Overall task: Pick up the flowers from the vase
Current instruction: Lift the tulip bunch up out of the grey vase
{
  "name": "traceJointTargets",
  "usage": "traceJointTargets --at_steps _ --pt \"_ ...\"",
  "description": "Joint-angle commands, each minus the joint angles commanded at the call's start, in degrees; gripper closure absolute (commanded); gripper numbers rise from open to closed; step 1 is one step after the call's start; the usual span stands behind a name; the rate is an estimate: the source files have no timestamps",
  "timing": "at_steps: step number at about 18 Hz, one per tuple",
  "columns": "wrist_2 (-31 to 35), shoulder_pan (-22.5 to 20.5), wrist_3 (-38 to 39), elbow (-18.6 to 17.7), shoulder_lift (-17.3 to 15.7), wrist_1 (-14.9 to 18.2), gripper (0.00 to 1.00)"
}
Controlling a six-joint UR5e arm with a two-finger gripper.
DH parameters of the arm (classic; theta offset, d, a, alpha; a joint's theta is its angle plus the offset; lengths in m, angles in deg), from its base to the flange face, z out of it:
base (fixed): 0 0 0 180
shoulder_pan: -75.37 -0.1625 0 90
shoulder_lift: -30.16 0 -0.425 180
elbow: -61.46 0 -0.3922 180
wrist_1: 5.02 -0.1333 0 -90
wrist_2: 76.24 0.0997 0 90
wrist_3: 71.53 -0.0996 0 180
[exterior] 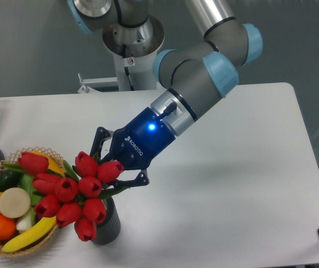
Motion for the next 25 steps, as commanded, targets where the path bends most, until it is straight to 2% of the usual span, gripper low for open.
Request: traceJointTargets --at_steps 4,7,11,21,25 --pt "-1.1 -1.3 0.8 0.2 -0.1 0.0 1.0" --pt "-3.4 -3.2 5.3 2.1 -0.1 0.0 1.0" --pt "-3.2 -5.8 5.4 2.8 -0.2 0.0 1.0" --pt "-2.1 -13.0 -2.4 1.9 0.0 0.1 1.0" --pt "6.3 -13.9 -8.5 0.1 -0.9 0.2 1.0"
